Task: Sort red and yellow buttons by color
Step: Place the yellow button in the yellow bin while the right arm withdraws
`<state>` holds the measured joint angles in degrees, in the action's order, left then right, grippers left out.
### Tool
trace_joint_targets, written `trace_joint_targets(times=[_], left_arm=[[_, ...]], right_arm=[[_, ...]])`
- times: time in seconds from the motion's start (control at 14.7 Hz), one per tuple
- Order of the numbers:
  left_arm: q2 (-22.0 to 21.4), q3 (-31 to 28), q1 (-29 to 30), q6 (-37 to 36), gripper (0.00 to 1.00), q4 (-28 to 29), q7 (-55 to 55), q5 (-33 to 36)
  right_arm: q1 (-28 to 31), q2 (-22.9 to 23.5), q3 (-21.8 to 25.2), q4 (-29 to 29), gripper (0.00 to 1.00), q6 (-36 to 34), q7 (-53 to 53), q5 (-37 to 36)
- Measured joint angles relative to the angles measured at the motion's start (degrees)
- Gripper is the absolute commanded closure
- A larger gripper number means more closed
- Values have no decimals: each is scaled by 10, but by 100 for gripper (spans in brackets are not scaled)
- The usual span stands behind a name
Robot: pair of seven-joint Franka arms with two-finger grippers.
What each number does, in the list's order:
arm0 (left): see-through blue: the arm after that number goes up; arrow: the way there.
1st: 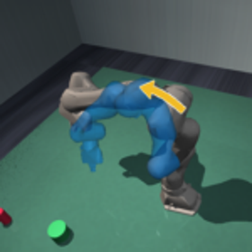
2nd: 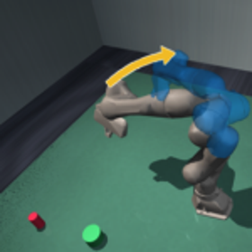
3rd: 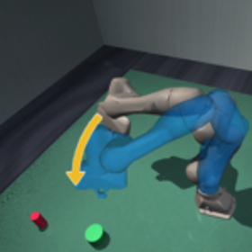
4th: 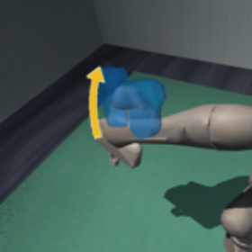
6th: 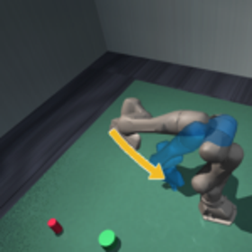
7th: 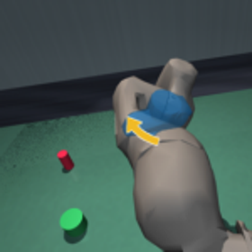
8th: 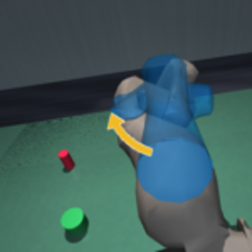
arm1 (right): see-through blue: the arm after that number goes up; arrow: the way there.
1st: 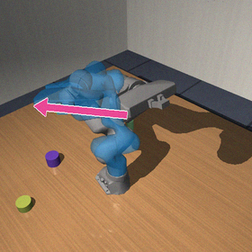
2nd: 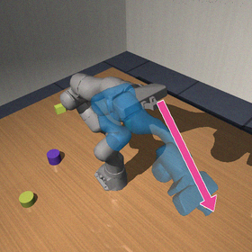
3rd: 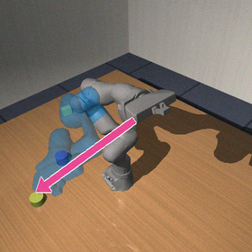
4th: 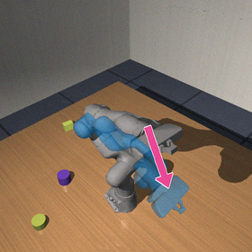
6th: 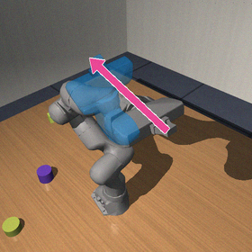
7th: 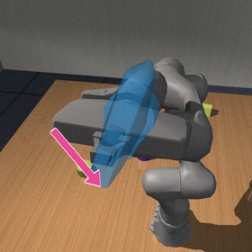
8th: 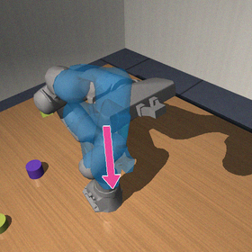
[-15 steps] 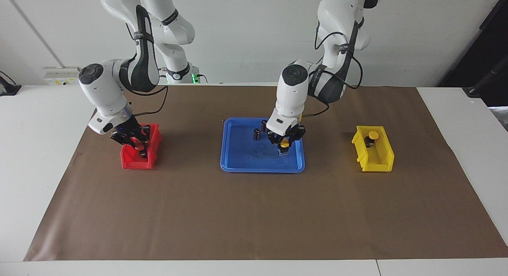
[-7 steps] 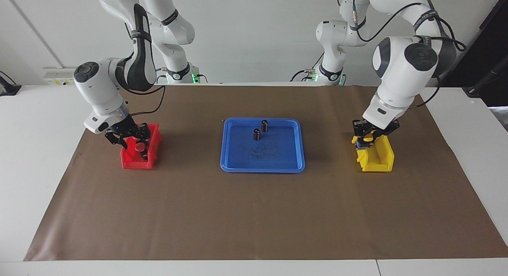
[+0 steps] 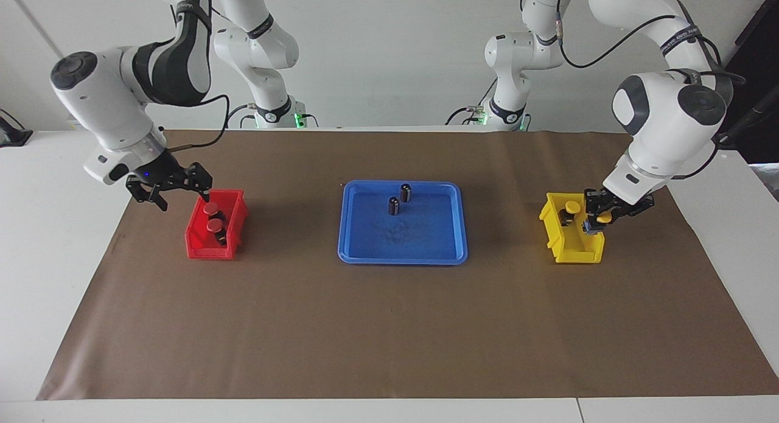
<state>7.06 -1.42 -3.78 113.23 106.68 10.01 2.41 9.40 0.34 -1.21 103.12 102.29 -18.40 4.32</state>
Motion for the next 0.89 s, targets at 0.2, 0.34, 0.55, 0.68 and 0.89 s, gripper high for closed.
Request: trace_joint_targets(times=[0.2,0.34,0.55,0.68,0.89], left_arm=[[-8,2,0,65,98,61,3,0],[-7,3,0,109,98,94,3,0],[-3,3,0,158,95,129,3,0],[5,3,0,172,65,138,3,0],[14,3,1,184,50,138,3,0]], right_arm=[[0,-5,0,-100,0,-107,27,-19],[0,-4,0,-126,0,-135,48,-31],[-1,5,-2,-127,0,-139,62,-41],[-2,6,-3,-126,0,-141,67,-43],[-10,-4,-3,-122,0,-148,80,-44]])
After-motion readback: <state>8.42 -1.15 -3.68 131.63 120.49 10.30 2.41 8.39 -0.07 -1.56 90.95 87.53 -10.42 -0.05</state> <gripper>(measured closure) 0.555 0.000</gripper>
